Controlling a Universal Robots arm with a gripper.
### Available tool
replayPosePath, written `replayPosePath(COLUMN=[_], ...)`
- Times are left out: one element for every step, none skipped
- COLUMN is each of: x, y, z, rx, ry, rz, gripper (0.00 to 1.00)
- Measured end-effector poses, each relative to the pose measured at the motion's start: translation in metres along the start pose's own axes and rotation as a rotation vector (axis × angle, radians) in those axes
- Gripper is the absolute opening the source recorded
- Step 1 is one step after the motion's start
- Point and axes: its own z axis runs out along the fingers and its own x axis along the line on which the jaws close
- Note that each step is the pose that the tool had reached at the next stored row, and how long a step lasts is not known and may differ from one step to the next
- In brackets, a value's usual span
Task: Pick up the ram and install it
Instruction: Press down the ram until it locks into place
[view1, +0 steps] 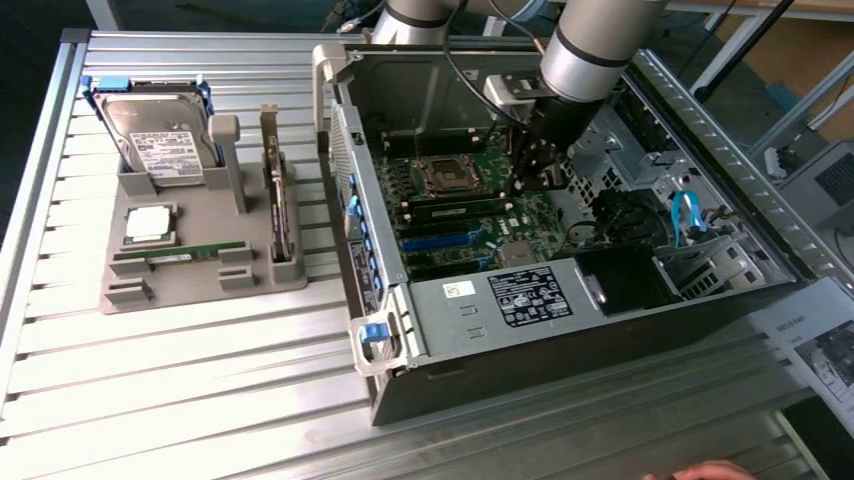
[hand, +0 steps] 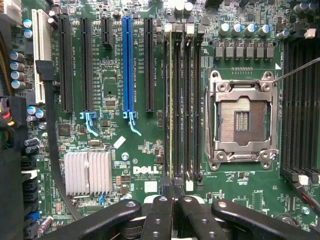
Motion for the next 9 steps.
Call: replayPosePath(x=[0.0,0.0,0.0001,0.0001,0.0001,0.0001,0.0,0.0001,0.0], y=[0.0,0.0,0.0,0.0,0.0,0.0,0.0,0.0,0.0], z=[0.0008,0.0014,0.0017,0.0017,0.0017,0.0017,0.0018,0.0018,0.0021], rx=[0.0,0.0001,0.0,0.0,0.0,0.0,0.0,0.0,0.0001], ry=[0.0,-0.0001,0.0001,0.0002,0.0002,0.0002,0.0,0.0,-0.0003], rz=[0.0,0.0,0.0,0.0,0.0,0.0,0.0,0.0,0.0], gripper=[0.1,0.1,0.1,0.1,0.1,0.1,0.1,0.1,0.1])
